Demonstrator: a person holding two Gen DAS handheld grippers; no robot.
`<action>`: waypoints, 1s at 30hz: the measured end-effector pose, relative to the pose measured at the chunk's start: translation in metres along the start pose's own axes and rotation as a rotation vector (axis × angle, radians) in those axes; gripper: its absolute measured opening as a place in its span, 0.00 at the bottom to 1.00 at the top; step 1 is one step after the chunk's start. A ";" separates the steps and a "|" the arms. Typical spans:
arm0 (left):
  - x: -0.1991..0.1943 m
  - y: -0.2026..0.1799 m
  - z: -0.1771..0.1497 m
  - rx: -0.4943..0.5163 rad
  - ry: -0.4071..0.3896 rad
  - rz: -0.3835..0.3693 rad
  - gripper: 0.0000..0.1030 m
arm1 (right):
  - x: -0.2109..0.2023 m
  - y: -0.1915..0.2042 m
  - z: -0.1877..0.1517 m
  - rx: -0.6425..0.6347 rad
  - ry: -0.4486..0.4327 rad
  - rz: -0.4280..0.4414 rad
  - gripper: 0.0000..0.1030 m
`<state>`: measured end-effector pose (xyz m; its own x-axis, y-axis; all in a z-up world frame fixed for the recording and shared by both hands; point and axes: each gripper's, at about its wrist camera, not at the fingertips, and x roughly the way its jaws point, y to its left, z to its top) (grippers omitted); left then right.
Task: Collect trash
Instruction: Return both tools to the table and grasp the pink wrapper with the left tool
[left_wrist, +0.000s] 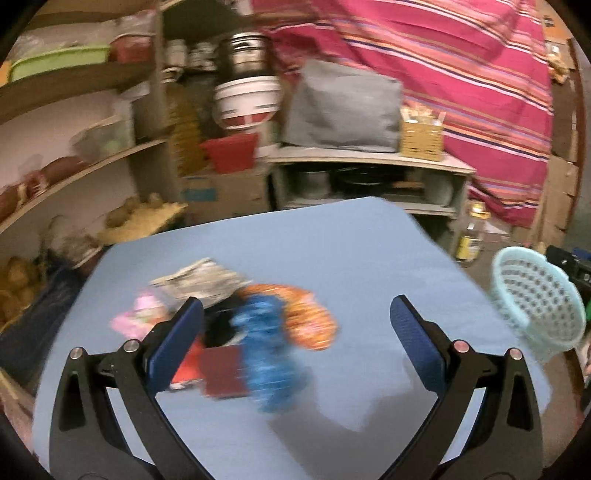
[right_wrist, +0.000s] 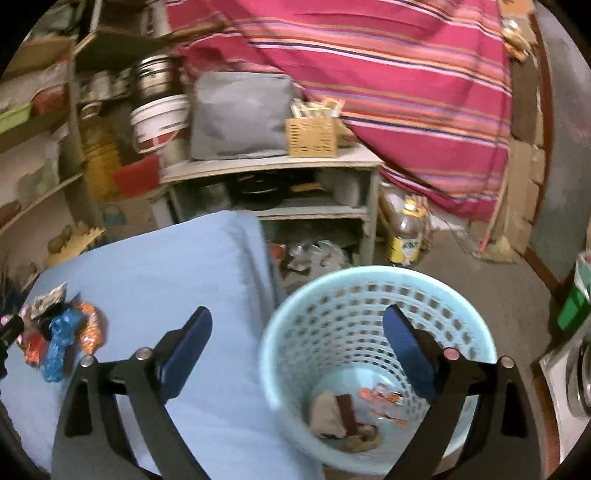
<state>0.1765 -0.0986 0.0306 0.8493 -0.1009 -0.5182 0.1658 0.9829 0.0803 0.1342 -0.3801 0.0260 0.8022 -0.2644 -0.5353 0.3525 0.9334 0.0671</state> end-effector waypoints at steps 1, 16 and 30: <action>0.000 0.009 -0.001 -0.006 0.001 0.015 0.95 | -0.001 0.012 -0.001 -0.015 -0.005 0.005 0.90; 0.028 0.115 -0.030 -0.137 0.067 0.110 0.95 | 0.024 0.125 -0.012 -0.155 0.043 0.052 0.90; 0.061 0.125 -0.026 -0.159 0.119 0.036 0.69 | 0.046 0.176 -0.018 -0.224 0.083 0.089 0.90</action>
<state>0.2362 0.0216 -0.0133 0.7864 -0.0561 -0.6151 0.0475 0.9984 -0.0303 0.2245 -0.2231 -0.0020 0.7801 -0.1662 -0.6032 0.1591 0.9851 -0.0656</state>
